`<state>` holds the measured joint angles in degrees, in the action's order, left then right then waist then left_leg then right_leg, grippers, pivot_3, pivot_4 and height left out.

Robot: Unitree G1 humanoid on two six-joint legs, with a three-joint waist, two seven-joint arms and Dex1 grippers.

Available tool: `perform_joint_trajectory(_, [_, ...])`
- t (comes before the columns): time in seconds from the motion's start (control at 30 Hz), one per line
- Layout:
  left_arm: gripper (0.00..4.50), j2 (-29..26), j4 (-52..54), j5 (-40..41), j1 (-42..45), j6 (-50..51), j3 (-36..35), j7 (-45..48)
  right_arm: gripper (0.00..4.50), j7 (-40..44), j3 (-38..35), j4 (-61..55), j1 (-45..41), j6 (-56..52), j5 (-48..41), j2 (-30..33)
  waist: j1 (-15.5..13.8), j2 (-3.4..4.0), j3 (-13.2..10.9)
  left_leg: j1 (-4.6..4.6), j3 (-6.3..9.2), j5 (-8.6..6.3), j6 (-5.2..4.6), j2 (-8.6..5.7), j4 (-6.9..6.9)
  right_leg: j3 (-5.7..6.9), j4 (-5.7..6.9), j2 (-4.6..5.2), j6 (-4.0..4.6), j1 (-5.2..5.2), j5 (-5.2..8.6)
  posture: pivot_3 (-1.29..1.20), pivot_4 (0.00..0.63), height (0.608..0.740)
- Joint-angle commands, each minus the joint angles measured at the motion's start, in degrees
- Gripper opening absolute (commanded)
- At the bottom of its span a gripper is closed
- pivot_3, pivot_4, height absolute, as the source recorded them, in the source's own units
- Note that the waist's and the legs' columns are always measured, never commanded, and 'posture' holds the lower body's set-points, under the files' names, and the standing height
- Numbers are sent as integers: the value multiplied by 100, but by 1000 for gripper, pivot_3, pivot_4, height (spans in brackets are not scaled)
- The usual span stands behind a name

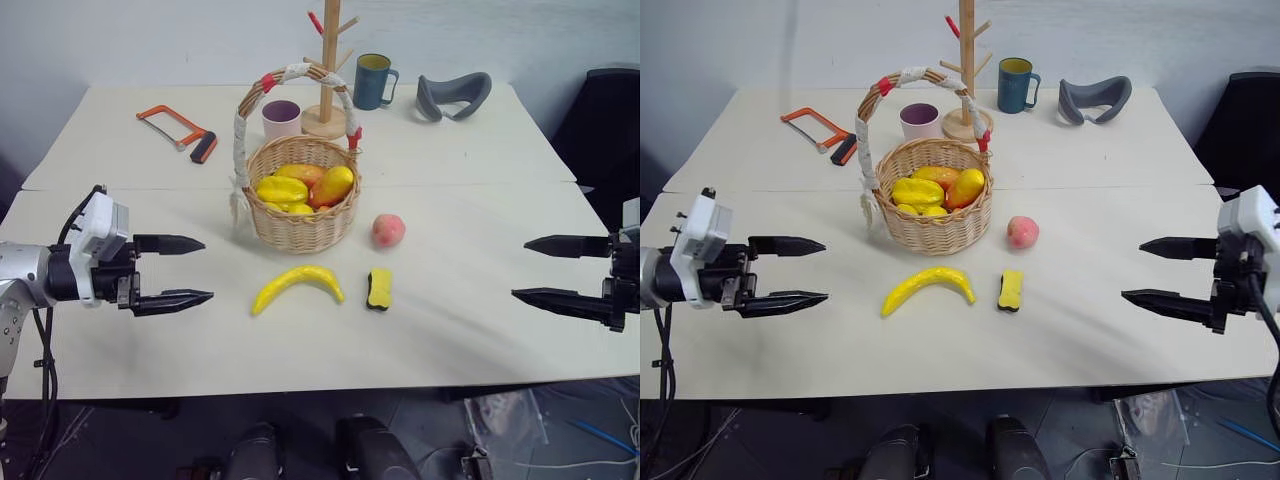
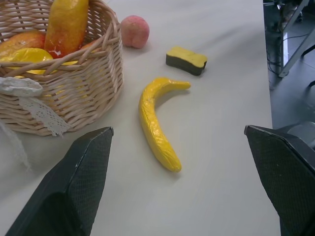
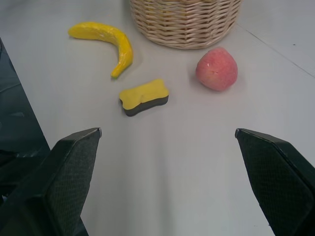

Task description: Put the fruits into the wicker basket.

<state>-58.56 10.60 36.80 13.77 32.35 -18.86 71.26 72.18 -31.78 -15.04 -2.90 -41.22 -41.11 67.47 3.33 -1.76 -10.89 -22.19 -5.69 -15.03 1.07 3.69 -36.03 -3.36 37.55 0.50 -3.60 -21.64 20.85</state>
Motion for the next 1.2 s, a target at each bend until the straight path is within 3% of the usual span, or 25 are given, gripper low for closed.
perform_joint_trajectory(0.03, [4485, -59, 178, 80, -125, 18, -172, -18, 4500, -57, -43, 20, -117, 77, -2, -12, 5, 1, 0, 0, 0, 0, 0, 0, 0, 0, 0, 0, 0, 0, 0, 0, 150, 740])
perform_joint_trajectory(0.53, [4485, -20, 91, -29, 326, -93, 191, -146, 4500, -616, 335, -240, -325, 668, 494, -204, 3, 0, -1, 0, -3, 0, 0, -1, -2, -1, 2, -1, 0, 0, 0, 0, 150, 740])
perform_joint_trajectory(0.7, [4485, 107, 440, 270, 607, 97, 551, -33, 4500, -622, 1315, -487, -445, 2007, 1669, -116, 3, 0, -1, 1, -2, 1, 2, 0, -3, -1, 4, -3, 0, -2, 0, 0, 150, 740])
perform_joint_trajectory(0.87, [4485, 302, 818, 253, 855, 95, 1156, 140, 4500, -578, 2842, -132, -1484, 3291, 2808, -439, 26, 4, -5, 2, -9, 3, 5, 0, -9, -6, 8, -5, -1, -4, 0, 0, 150, 740])
perform_joint_trajectory(1.0, [4485, 441, 928, 43, 981, -81, 1478, 121, 4500, -508, 3897, 625, -2411, 4578, 3757, -1009, 17, 6, -7, 1, -11, 9, 11, 0, -13, -7, 20, -9, 0, -12, 0, 0, 150, 740])
perform_joint_trajectory(1.2, [4485, 565, 888, -20, 1117, -135, 1552, 38, 4500, -496, 4921, 2015, -3326, 6368, 4829, -1710, 14, 8, -10, 0, -22, 15, 18, 1, -32, -14, 35, -11, 0, -18, 0, 0, 150, 740])
